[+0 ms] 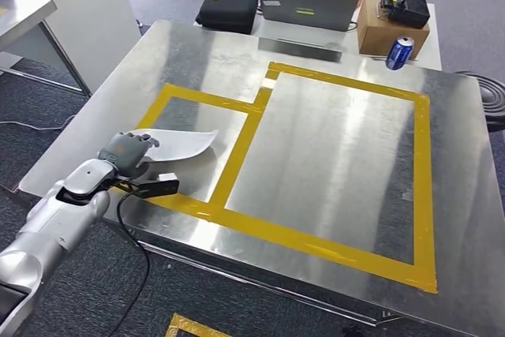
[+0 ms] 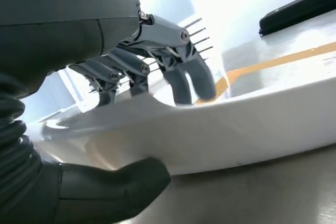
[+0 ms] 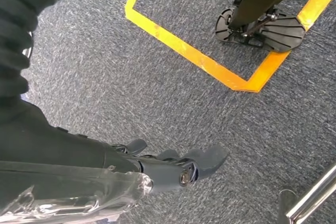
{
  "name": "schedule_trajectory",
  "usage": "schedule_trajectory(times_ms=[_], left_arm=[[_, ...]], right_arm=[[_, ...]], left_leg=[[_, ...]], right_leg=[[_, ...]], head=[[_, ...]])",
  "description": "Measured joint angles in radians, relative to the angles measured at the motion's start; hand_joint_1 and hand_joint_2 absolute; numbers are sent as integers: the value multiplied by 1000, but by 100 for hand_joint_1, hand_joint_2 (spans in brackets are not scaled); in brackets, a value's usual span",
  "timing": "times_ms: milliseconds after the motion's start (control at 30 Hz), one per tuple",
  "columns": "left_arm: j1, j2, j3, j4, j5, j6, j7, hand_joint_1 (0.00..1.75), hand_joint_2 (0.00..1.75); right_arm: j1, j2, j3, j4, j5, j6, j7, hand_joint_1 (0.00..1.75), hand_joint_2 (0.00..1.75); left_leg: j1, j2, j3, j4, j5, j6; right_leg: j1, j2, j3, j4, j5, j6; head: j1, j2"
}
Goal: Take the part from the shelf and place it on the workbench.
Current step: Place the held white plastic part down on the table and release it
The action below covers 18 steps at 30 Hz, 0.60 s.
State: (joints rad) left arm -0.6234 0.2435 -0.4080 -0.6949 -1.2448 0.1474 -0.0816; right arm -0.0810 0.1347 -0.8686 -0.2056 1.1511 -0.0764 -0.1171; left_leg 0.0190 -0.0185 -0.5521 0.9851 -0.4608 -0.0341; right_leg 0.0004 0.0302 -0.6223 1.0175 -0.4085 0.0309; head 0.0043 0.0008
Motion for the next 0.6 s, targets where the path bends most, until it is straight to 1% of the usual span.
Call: schedule_trajectory(times_ms=[167,233,300,367,433,533,600], left_arm=[[-1,7,-6,0,0,1,0,0,175],[0,8,-8,0,4,5,-3,0,87],[2,10,-9,-3,25,13,-24,0,0],[14,13,-8,-18,75,13,-65,0,0],[41,13,0,-59,182,-8,-114,0,0],[101,0,38,-164,420,-88,-179,0,0],[137,-8,67,-241,572,-162,-221,0,0]], right_arm=[[0,0,0,0,0,0,0,0,0],[0,0,0,0,1,0,0,0,0],[0,0,0,0,5,0,-2,0,0],[1,0,0,0,10,0,-7,0,0],[2,0,0,0,11,3,-18,0,0],[5,0,0,0,10,21,-37,0,0],[7,0,0,0,11,31,-49,0,0]], left_leg=[[0,0,-2,0,0,0],[0,0,-2,0,0,0],[0,0,-2,-1,0,0],[0,0,-2,-1,0,0],[0,0,-2,-1,0,0],[0,0,-4,-1,0,0],[0,0,-5,-1,0,0]], right_leg=[[0,0,-2,0,0,0],[0,0,-2,0,-1,0],[0,0,-2,0,-1,-1],[0,0,-3,0,-1,-1],[0,0,-3,0,-1,-1],[0,0,-4,0,-1,-1],[0,0,-6,0,-1,-1]], head=[[0,0],[0,0],[0,0],[0,0],[0,0],[0,0],[0,0]])
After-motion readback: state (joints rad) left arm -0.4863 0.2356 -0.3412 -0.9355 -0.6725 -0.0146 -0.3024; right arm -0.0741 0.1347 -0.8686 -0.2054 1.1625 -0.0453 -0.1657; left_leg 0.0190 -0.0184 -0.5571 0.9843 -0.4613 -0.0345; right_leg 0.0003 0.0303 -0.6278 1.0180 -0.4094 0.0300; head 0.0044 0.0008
